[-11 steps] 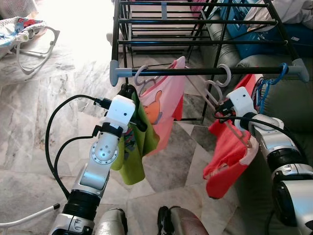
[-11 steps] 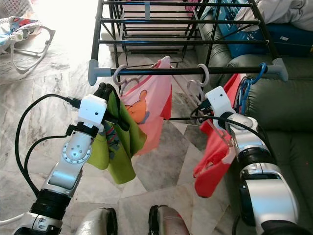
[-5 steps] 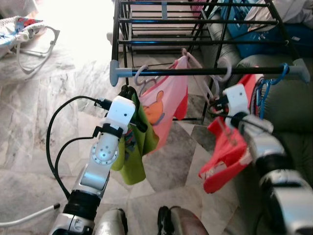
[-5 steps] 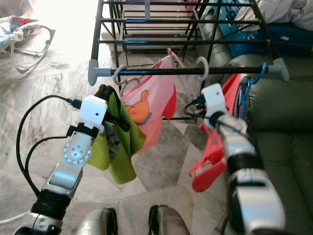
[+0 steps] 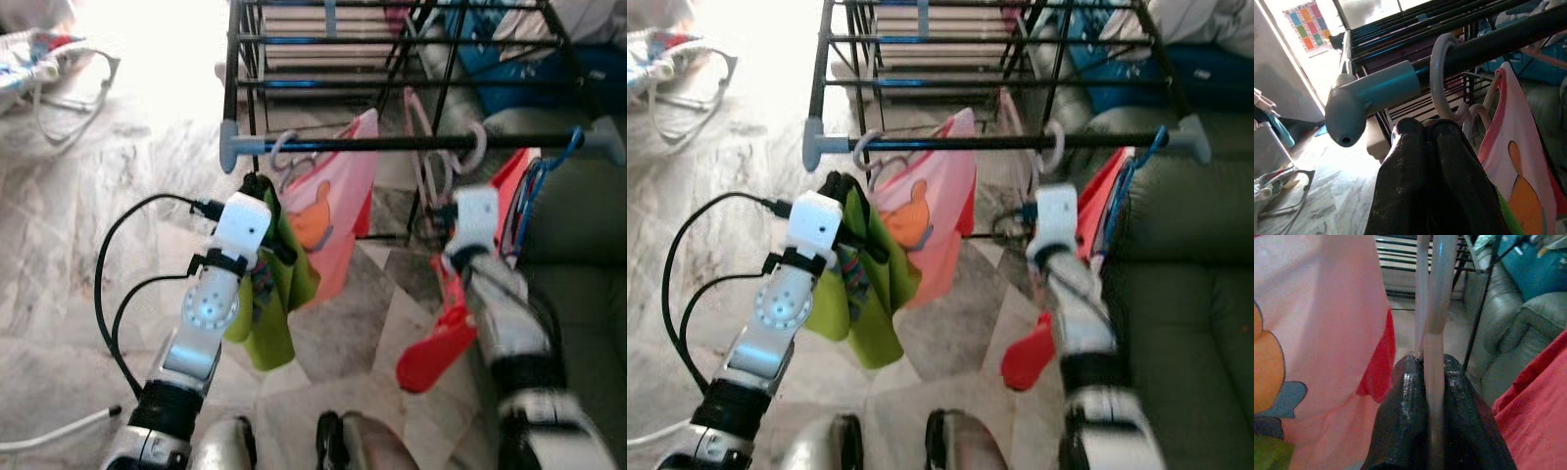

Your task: Hang hanger

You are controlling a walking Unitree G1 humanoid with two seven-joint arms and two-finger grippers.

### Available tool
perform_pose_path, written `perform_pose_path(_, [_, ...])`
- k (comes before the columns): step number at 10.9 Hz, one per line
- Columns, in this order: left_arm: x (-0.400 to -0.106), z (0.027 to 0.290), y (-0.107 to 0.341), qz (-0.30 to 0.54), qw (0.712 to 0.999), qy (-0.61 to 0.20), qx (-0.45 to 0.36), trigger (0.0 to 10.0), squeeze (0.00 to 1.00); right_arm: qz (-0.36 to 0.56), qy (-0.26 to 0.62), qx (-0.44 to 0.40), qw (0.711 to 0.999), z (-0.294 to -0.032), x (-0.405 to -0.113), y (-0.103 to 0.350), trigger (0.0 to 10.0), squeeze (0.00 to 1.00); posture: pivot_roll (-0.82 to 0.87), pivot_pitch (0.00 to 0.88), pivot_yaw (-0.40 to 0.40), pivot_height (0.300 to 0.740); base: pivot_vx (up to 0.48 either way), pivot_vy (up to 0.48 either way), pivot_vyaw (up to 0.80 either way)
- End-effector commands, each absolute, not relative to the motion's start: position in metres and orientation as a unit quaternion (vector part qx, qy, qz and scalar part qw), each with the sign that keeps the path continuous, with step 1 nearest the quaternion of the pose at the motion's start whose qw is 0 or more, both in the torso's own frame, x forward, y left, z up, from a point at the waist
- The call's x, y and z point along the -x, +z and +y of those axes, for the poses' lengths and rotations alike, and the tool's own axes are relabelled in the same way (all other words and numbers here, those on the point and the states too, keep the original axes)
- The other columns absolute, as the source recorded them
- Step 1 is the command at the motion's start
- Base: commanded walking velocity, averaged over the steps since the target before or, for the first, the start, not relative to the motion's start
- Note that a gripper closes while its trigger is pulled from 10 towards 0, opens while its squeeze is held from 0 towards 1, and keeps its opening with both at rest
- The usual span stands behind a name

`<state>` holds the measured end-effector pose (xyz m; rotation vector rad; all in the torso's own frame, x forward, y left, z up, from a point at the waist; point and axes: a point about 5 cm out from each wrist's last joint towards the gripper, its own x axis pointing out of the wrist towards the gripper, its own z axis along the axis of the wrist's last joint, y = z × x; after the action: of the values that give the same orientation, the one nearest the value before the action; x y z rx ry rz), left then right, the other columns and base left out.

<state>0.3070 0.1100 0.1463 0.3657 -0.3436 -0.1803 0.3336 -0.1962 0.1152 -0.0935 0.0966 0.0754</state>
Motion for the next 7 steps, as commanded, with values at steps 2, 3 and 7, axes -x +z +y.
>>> perform_pose_path(2, [-0.309, 0.107, 0.148, -0.171, 0.964, -0.088, -0.185, 10.0, 0.0, 0.073, 0.02, 0.051, 0.996, -0.203, -0.317, 0.103, 10.0, 0.0, -0.1, 0.158, -0.04, 0.74, 0.0, 0.0, 0.0])
perform_pose_path(3, [-0.309, 0.108, 0.148, -0.171, 0.964, -0.088, -0.186, 10.0, 0.0, 0.071, 0.024, 0.06, 0.995, -0.201, -0.311, 0.099, 10.0, 0.0, -0.1, 0.159, -0.039, 0.74, 0.0, 0.0, 0.0])
perform_pose_path(7, [-0.308, 0.106, 0.149, -0.173, 0.963, -0.087, -0.187, 10.0, 0.0, 0.084, 0.026, 0.054, 0.995, -0.191, -0.306, 0.096, 10.0, 0.0, -0.1, 0.161, -0.035, 0.74, -0.225, 0.0, 0.0])
